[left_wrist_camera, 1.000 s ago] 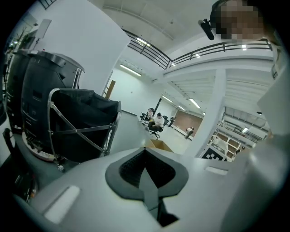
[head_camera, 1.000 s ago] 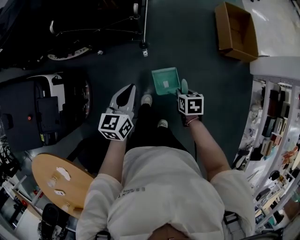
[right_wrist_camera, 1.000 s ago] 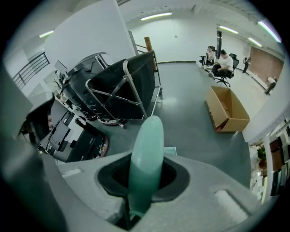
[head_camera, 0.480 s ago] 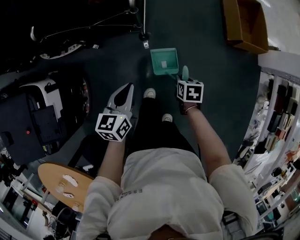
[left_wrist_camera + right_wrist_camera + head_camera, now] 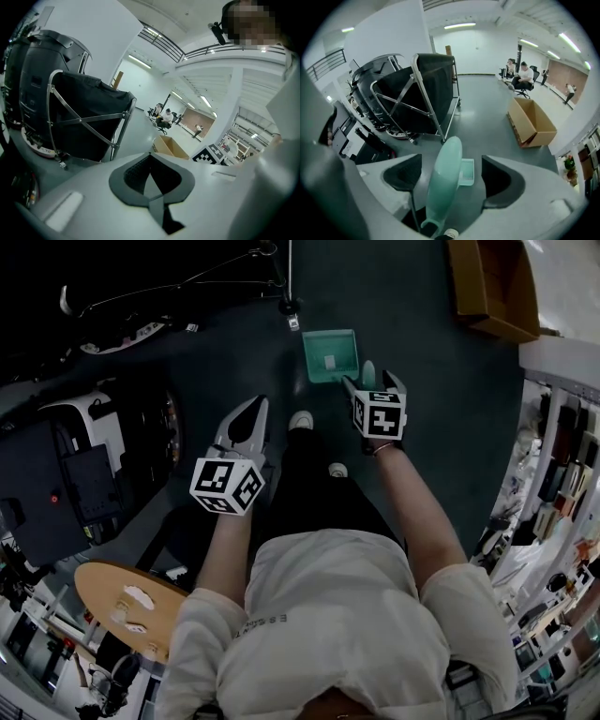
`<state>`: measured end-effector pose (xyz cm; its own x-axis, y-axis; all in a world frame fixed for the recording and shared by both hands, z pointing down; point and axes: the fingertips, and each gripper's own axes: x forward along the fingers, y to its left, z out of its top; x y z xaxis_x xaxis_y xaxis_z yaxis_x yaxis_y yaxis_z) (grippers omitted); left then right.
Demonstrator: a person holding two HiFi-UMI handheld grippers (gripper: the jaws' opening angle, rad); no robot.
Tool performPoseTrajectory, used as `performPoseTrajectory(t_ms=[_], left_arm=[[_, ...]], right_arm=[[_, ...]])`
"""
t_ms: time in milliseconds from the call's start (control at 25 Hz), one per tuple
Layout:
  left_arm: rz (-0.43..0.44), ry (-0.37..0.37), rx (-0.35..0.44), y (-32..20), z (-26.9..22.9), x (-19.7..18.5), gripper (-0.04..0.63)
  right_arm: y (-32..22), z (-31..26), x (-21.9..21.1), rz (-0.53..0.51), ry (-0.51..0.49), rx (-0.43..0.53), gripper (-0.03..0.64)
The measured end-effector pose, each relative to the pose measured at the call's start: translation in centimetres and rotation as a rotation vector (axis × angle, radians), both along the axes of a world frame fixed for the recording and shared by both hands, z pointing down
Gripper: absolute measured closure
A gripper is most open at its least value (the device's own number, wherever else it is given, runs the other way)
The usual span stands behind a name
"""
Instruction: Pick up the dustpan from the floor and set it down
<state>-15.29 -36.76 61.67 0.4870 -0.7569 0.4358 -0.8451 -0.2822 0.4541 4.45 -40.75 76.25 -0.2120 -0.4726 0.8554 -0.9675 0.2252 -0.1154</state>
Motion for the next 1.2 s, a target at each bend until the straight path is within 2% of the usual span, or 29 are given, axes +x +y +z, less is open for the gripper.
performPoseTrajectory(t_ms=[160, 320, 360, 400, 440, 480, 600, 720, 880, 1040, 1200], left_arm=[[-0.018, 0.005, 0.014, 2.2, -1.5, 0.0, 0.578], [-0.024, 0.007, 0.053, 5.1, -4.6, 0.8, 0.578], [-0.023, 0.007, 0.064, 5.9, -5.6, 1.1, 0.578], [-0.023, 0.006, 0.078, 6.7, -6.5, 1.5, 0.578], [-0.021, 0.005, 0.097, 7.3, -7.6, 1.9, 0.578], [-0.02, 0.004, 0.12, 7.8, -8.7, 2.3, 0.578], [-0.024, 0.005, 0.186, 10.4, -12.0, 3.6, 0.578], [-0.045, 0.016, 0.258, 14.4, -16.2, 4.9, 0.578], [-0.05, 0.033, 0.356, 19.5, -20.7, 6.7, 0.578], [-0.038, 0.068, 0.422, 24.5, -24.3, 8.4, 0.578], [-0.017, 0.052, 0.461, 28.2, -24.7, 9.1, 0.578]], right_arm=[[1.1, -4.5, 0.8, 0.026, -0.066, 0.103, 0.227], [3.7, -11.8, 2.2, 0.037, -0.158, 0.264, 0.244], [4.6, -13.7, 2.8, 0.034, -0.159, 0.301, 0.286], [5.5, -15.5, 3.6, 0.031, -0.154, 0.34, 0.415], [6.3, -17.2, 4.4, 0.029, -0.15, 0.379, 0.586], [7.0, -18.9, 5.1, 0.025, -0.155, 0.414, 0.629], [10.2, -23.3, 6.3, 0.012, -0.224, 0.487, 0.629], [15.2, -28.4, 6.8, -0.045, -0.317, 0.593, 0.629], [21.3, -33.0, 7.0, -0.156, -0.321, 0.709, 0.629], [26.2, -34.3, 7.2, -0.202, -0.319, 0.73, 0.629], [30.3, -34.1, 7.5, -0.185, -0.361, 0.69, 0.629]])
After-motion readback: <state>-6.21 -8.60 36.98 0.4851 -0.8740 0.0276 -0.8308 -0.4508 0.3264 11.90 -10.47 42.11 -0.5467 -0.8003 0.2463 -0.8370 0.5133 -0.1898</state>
